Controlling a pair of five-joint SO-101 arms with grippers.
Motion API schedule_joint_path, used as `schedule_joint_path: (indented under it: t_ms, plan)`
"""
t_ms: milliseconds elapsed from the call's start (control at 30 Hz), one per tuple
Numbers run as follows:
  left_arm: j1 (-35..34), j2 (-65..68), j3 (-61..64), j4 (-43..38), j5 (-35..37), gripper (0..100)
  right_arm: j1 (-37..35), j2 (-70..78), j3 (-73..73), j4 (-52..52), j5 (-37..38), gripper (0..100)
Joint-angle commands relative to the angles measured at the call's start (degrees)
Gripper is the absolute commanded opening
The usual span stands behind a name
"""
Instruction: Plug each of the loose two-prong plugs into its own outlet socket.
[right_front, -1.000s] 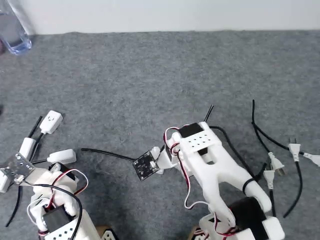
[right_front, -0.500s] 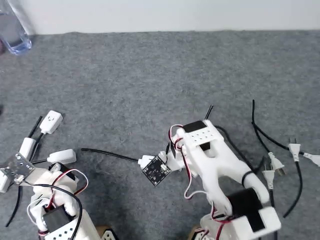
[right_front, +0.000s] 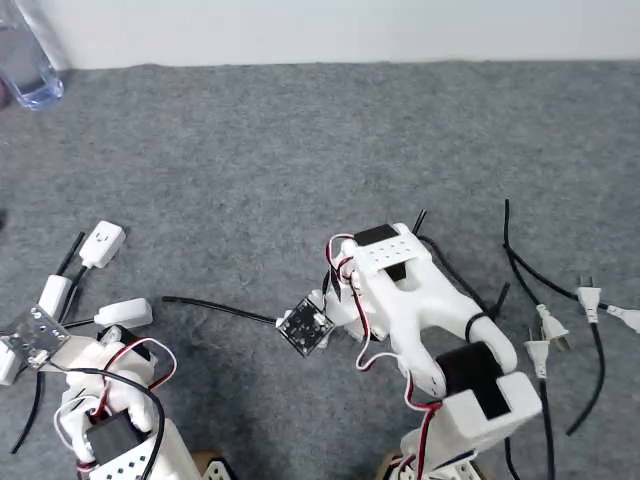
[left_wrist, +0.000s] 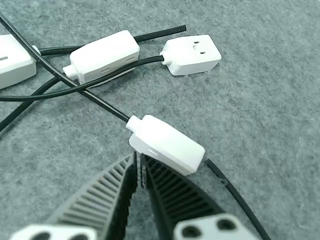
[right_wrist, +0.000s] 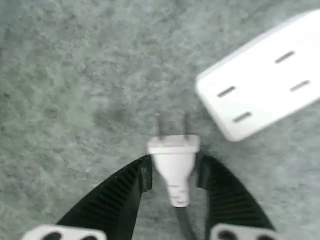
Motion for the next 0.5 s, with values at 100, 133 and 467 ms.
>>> schedule_joint_path:
  t_ms: [100,133,467]
  plan:
    - [0.00,-0.53,-0.31,-1.41,-0.35,1,-1.27,1.19,0.00,-0.84,-2.64,6.7]
    - [0.00,-0.53,-0.31,-1.32,-0.35,1,-1.27,1.19,0.00,-0.84,-2.64,6.5]
    - [0.00,-0.53,-0.31,-1.32,-0.35,1,-2.24,0.66,-0.26,-1.19,-10.02,0.8]
